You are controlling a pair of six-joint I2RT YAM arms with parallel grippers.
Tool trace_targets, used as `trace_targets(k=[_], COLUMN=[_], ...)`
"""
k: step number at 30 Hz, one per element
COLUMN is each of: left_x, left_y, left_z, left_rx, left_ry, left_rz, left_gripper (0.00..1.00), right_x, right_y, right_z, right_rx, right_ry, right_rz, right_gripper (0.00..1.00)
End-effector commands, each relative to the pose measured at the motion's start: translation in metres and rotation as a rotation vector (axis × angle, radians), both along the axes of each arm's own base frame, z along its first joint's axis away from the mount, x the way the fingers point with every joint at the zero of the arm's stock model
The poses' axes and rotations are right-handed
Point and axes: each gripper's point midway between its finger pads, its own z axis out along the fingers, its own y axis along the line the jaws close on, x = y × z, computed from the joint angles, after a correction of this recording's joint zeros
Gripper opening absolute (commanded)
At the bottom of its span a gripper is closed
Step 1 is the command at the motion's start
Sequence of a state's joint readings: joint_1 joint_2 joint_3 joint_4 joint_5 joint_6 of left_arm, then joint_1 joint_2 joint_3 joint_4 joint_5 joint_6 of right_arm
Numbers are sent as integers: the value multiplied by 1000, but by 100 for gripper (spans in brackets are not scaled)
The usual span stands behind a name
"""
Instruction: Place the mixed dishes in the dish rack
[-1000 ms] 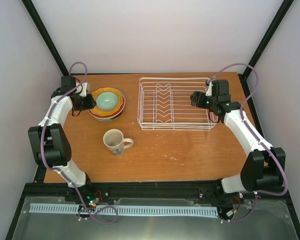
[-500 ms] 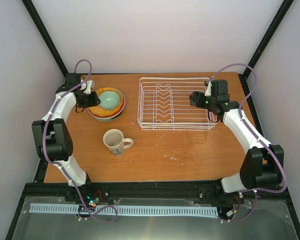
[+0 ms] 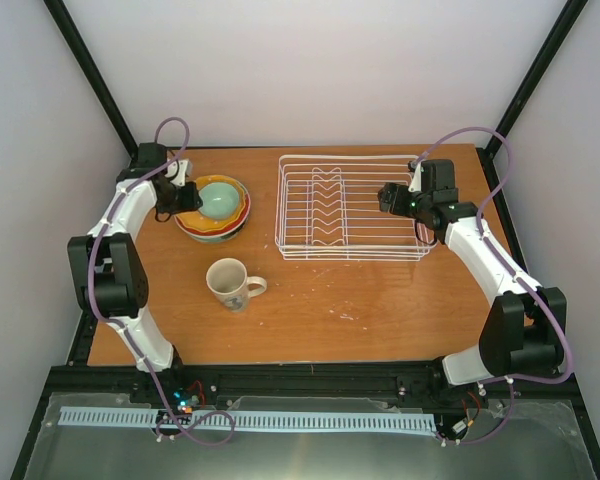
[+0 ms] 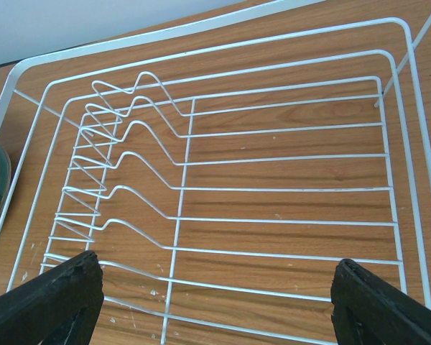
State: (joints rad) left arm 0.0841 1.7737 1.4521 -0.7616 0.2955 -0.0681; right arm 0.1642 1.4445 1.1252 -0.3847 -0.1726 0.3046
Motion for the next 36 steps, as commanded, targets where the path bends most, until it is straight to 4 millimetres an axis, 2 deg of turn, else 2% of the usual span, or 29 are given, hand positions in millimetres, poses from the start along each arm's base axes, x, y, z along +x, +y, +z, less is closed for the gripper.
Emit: trace_targets(k=[1,9,18,22,26,31,33,36], left_x=[7,22,29,29,30,29,20,7], left_y=[-2,-15,-24,-24,-35,-67,-85,-103], left_z=[2,-5,-16,-8,23,92,124,158], left_rx=[24,21,3,6,-45,-255,-352,-468], left_ry=[7,18,40,17,-82,-269,-339,-404], left_rz=[6,-25,-55,-58,-103,-248,-332,-431], left_gripper=[26,27,1,1,1,1,1,0], right_x=[7,9,9,9,10,9,9,6], right_y=[2,2,2,3,6,11,15,21], right_z=[14,15,14,13,12,16,23,38], right_rx=[10,10,7,13,25,51,72,111], right_ry=[-42,-45,-44,-41,-42,-67,-98,-149], right_rz=[-1,-1,1,3,11,36,56,83], right_gripper=[85,85,85,85,85,85,85,87])
